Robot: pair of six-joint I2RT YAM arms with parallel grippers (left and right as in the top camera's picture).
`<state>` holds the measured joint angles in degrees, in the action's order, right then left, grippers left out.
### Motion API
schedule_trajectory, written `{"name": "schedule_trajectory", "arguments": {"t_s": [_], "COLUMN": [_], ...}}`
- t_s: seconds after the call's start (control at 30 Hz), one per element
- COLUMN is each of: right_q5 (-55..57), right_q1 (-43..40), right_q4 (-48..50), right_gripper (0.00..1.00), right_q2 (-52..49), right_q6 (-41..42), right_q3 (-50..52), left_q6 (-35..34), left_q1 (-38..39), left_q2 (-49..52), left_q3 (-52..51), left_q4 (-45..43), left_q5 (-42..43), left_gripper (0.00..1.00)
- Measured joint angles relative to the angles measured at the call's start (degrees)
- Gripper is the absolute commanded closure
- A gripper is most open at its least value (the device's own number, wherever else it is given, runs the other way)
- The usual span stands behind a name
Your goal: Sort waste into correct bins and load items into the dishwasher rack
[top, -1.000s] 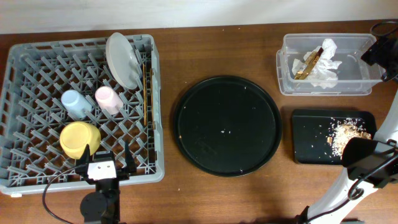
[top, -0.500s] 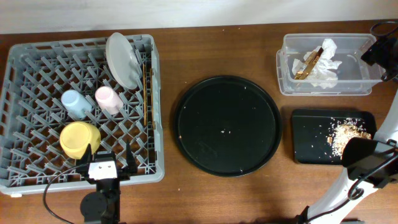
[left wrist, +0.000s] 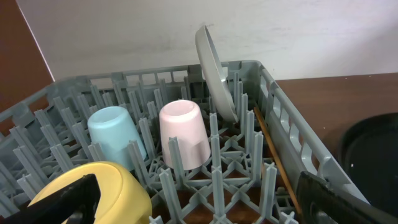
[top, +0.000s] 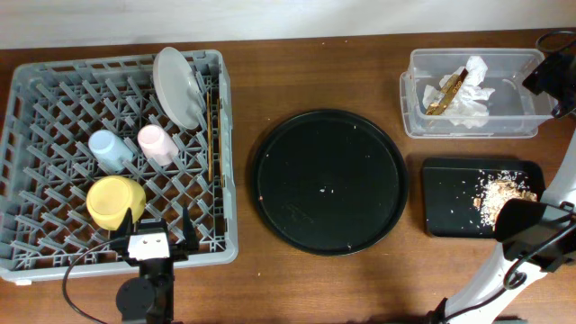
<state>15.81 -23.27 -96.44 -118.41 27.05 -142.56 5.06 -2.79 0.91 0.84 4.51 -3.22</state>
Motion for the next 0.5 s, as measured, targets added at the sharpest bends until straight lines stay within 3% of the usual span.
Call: {"name": "schedule_trajectory", "arguments": {"t_s": [0.33, 0.5], "right_q5": [0.00, -0.02], "right_q1": [0.28, 4.63], "right_q4": [0.02, 0.09], "right_gripper": [0.01, 0.01], "right_q2": [0.35, 9.27], "right_q6": [-0.02, -0.04], "right_q3": [0.07, 0.50], "left_q6": [0.00, 0.00], "left_q1": [0.00, 0.00], "left_q2": [-0.02, -0.02], "left_q3": [0.00, 0.00], "left_q4": [0.00, 0.00], "left_q5": [0.00, 0.00], "left_gripper": [0.01, 0.01]}}
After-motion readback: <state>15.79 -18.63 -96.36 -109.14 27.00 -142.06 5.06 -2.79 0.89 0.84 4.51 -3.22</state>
